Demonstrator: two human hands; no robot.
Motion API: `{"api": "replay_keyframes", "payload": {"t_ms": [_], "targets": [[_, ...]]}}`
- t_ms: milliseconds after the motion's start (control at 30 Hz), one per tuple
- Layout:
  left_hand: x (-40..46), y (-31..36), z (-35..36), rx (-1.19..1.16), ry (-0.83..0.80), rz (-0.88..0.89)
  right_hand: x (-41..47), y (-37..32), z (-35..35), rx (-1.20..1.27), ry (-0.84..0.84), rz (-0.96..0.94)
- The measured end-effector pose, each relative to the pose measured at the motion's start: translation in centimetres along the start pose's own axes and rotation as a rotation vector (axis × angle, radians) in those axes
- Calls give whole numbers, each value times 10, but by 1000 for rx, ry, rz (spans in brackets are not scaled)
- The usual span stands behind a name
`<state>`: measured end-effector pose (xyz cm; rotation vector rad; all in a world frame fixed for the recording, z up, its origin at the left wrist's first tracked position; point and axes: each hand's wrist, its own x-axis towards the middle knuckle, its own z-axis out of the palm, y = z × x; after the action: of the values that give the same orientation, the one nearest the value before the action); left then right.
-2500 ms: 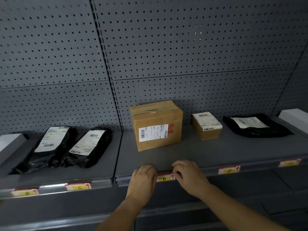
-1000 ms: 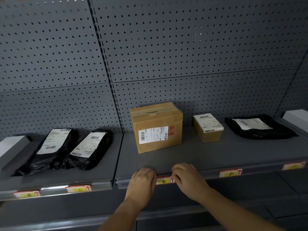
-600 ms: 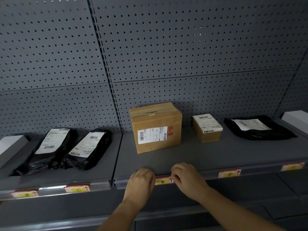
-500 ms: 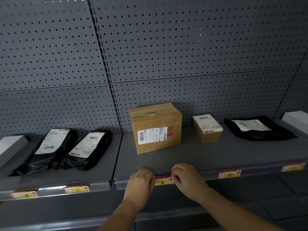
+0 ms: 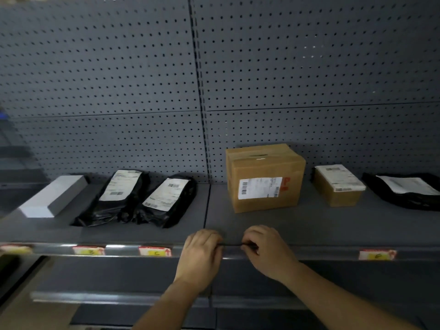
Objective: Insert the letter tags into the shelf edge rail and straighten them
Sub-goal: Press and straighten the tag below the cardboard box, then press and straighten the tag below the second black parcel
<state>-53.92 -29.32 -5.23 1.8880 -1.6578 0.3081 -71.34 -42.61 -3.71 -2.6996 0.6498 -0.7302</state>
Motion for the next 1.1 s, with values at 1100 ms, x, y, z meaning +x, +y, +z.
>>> {"api": "replay_keyframes", "payload": {"t_ms": [1100], "targets": [[-52, -217, -86, 29, -101, 120, 74, -167, 140, -48, 13, 189]]}}
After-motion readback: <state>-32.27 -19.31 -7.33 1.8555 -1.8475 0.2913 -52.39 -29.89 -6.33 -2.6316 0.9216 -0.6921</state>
